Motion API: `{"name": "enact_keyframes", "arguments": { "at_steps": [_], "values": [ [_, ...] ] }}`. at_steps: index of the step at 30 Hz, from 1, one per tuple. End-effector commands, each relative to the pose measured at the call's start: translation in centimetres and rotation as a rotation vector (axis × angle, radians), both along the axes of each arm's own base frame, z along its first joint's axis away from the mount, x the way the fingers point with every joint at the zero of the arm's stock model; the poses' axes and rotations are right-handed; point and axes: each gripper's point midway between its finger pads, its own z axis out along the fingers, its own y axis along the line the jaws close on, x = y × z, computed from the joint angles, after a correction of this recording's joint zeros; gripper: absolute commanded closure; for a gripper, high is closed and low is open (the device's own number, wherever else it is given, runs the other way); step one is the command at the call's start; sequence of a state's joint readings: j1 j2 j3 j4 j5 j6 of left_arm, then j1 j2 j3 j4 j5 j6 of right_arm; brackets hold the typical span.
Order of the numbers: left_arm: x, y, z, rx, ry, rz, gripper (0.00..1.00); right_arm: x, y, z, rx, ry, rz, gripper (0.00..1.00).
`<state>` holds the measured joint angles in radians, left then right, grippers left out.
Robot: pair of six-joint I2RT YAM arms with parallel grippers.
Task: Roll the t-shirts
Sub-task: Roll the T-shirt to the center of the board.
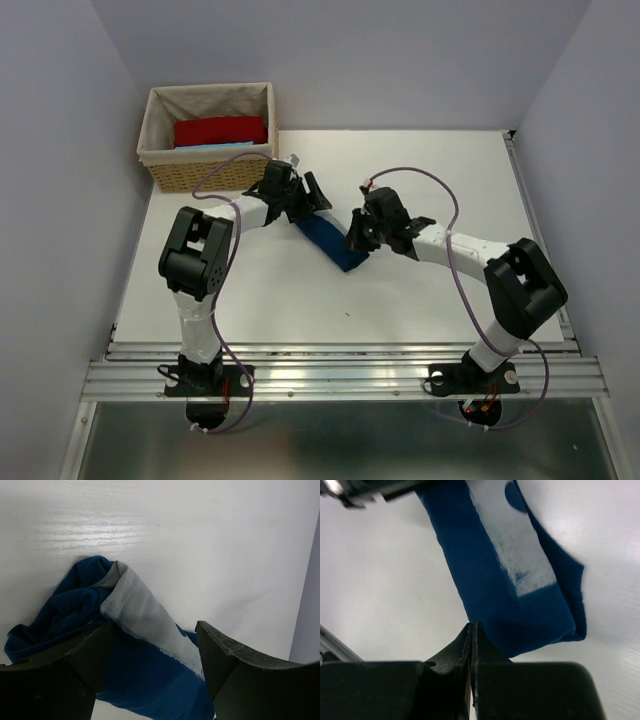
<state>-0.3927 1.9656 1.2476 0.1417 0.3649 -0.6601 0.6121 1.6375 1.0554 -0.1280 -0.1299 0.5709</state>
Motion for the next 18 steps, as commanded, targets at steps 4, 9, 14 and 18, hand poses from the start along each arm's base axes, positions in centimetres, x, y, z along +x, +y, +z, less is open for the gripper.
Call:
{"name": "enact_keyframes", "arguments": {
  "at_steps": [4, 9, 14, 18],
  "values": [
    [-3.2, 1.6, -1.0, 0.050, 0.068, -0.003, 0.22, -3.0, -1.3, -7.9, -0.065, 0.152, -0.016, 0.99],
    [-6.0, 2.5, -0.4, 0.048, 0.085, -0.006, 0.22, -4.6, -3.7, -9.1, -0.165, 0.167, -0.009, 0.99],
    [-8.2, 2.9, 0.6, 0.057, 0.083, -0.020, 0.22, -3.3, -5.2, -8.6, -0.260, 0.126, -0.013, 0.99],
    [-9.0, 3.8, 2.8, 0.072, 0.050, -0.001, 0.22, -1.4, -5.6, -6.8, -0.281, 0.080, -0.017, 0.99]
  ]
}}
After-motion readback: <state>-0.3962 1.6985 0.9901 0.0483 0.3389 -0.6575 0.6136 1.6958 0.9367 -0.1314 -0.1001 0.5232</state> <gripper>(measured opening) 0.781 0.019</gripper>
